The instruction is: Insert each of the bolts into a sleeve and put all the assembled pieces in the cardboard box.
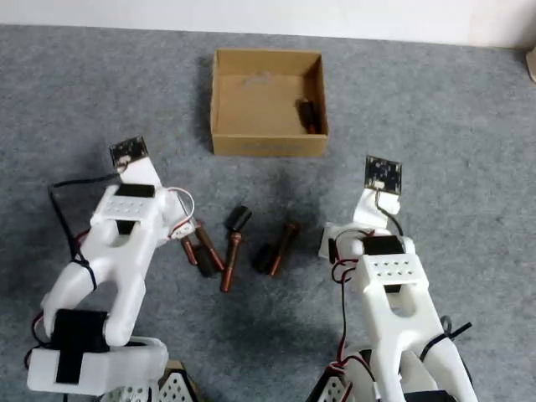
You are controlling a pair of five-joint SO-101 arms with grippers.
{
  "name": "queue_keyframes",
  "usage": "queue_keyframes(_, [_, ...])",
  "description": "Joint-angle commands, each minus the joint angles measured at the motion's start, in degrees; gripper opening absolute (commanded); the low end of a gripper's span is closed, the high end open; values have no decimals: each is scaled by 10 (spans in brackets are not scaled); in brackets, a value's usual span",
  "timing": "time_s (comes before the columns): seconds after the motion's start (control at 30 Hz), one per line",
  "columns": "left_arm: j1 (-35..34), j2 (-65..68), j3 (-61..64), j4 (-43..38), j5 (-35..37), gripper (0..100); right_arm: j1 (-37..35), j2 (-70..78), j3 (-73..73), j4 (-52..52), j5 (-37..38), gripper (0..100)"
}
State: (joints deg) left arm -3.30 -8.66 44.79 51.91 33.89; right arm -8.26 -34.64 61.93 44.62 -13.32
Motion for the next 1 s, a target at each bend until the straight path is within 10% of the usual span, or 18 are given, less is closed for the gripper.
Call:
queue_keyframes(0.0, [-5, -1, 7, -48, 6, 178, -4, -13, -1, -14, 4, 5])
queue_keyframes(0.97, [23, 44, -80, -5, 0, 5, -4, -20, 31, -98, 9, 5])
